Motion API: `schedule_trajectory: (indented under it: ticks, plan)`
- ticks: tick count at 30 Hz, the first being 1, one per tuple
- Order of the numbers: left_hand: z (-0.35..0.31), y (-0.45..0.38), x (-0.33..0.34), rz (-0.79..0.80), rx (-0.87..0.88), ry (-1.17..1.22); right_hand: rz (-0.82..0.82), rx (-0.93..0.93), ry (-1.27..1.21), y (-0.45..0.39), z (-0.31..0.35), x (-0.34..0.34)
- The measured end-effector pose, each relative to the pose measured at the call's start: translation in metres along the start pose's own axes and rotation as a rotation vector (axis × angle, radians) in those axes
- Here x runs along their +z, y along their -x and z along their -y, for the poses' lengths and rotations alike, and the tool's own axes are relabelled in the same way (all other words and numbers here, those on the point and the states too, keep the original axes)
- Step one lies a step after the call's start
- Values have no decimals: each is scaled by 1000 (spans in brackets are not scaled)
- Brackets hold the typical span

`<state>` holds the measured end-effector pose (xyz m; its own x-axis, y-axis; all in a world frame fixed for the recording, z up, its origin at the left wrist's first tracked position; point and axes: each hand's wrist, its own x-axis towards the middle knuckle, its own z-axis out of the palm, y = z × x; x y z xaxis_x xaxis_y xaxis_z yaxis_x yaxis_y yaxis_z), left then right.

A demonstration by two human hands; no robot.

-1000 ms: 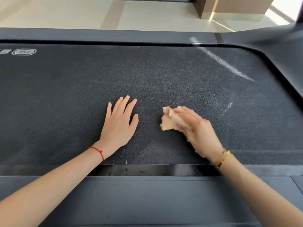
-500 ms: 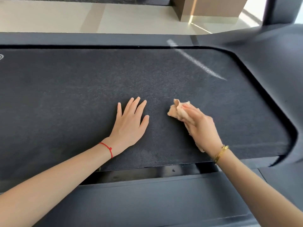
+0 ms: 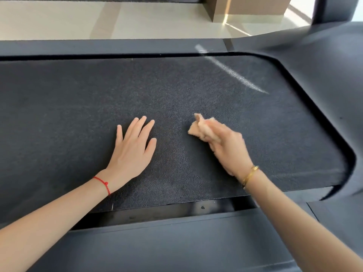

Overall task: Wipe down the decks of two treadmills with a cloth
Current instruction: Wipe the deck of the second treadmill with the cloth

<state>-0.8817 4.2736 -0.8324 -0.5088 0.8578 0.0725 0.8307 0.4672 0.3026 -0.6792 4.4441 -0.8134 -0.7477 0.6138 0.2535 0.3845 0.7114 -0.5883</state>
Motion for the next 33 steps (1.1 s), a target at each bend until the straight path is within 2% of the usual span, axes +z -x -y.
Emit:
schedule_trajectory:
  ticks: [4,10,14,20,26,30,33]
  plan:
    - [30,16,-10,-11,-37,-5,119,-72,-100,21,44,41]
    - [80,41,-25,-19,-48,-35,223,-137,-121,47,97,72]
    - [90,53,-31,-29,-55,-14,292,-186,-99,44,98,65]
    - [87,56,-38,11,-63,-48,182,-63,-74,20,99,51]
    - [93,55,-35,-8,-40,-37,253,-180,-179,33,128,88]
    - [100,56,-34,-30,-32,-4,168,-151,-202,23,124,103]
    - [111,59,-37,-52,-45,2,162,-152,-181,1,124,112]
